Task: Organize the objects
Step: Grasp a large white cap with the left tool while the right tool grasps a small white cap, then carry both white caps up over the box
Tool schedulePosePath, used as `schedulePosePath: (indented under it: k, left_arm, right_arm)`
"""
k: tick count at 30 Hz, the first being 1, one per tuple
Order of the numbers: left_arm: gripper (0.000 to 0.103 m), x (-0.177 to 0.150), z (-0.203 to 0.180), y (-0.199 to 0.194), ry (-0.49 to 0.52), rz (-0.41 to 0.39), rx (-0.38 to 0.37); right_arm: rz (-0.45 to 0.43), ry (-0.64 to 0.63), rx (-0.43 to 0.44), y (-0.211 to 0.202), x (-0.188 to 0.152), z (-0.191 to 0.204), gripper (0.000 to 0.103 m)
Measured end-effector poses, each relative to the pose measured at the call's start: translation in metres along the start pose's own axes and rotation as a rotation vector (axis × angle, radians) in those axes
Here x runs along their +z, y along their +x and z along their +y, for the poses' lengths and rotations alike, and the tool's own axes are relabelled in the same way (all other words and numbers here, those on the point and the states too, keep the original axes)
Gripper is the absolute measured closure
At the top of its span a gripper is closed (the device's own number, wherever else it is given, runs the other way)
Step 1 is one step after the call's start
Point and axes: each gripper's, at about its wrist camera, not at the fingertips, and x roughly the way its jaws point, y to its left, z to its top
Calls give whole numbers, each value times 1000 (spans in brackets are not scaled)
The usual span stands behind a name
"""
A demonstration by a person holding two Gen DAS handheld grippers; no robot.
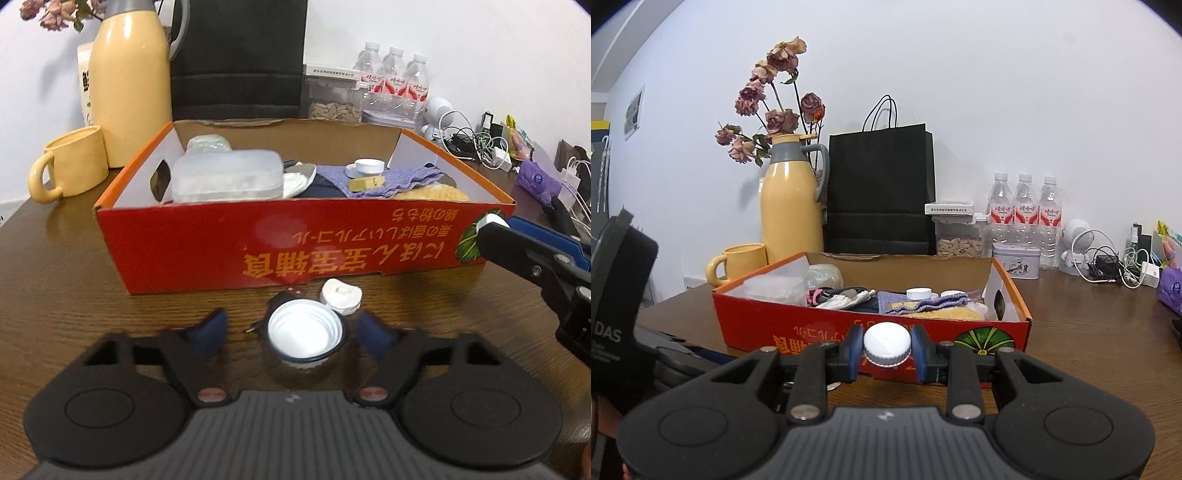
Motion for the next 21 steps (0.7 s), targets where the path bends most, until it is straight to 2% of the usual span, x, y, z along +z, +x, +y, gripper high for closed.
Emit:
schedulePosePath:
  k: [3, 21]
  left_arm:
    - [44, 1, 1, -2, -9, -10, -19]
    - [50, 5, 0, -37, 17, -122, -20]
  right_arm:
    - [-8, 5, 8, -2, 0, -1, 76]
    - [-13, 7, 17, -4, 1, -2, 76]
